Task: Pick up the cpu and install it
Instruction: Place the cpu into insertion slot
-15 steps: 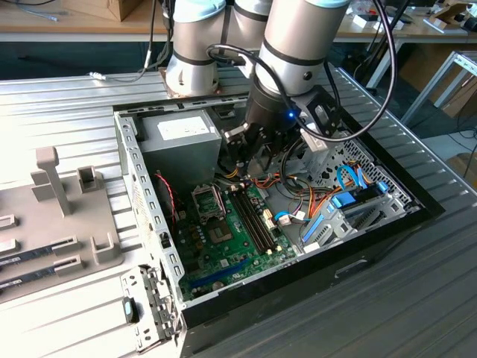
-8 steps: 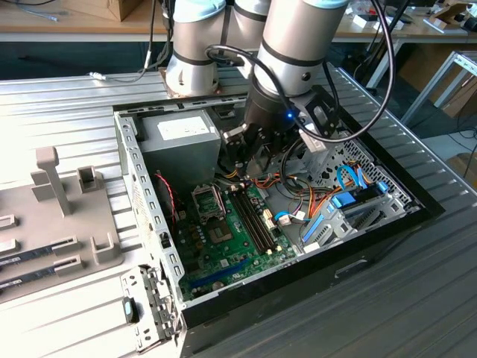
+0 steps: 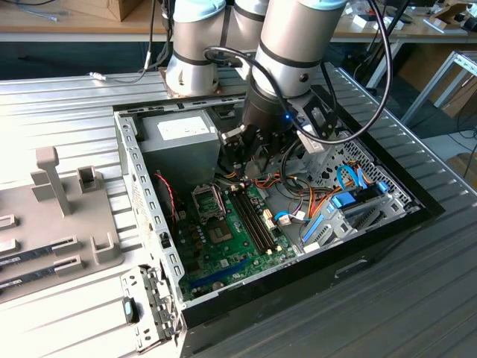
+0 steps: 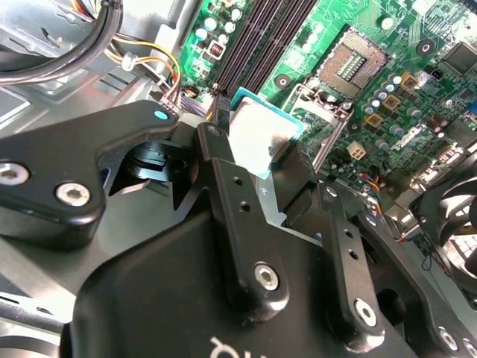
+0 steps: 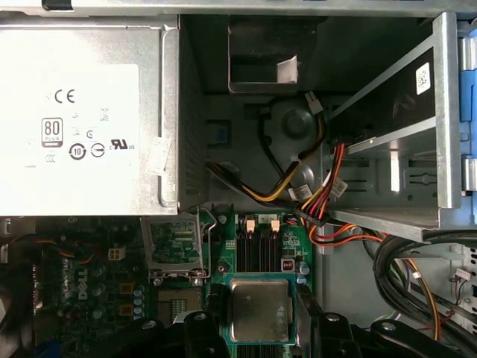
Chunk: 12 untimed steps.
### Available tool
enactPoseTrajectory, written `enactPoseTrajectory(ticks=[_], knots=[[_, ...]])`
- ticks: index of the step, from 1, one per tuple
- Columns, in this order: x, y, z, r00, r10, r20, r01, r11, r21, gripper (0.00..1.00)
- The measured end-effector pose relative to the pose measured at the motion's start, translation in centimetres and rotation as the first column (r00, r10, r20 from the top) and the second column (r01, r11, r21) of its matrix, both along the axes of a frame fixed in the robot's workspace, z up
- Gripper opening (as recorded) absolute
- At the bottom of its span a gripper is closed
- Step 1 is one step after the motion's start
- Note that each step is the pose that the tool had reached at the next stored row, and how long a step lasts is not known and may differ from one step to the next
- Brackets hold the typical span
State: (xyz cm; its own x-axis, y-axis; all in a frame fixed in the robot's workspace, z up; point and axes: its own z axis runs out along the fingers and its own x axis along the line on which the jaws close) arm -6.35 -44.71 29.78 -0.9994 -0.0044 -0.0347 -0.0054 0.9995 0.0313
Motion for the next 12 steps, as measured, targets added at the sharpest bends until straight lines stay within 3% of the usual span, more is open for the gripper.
enactPoseTrajectory(ticks=[12], knots=[[-0.38,0.00,-0.18,1.0000,0.000,-0.0001,0.000,1.0000,0.0000,0.47]])
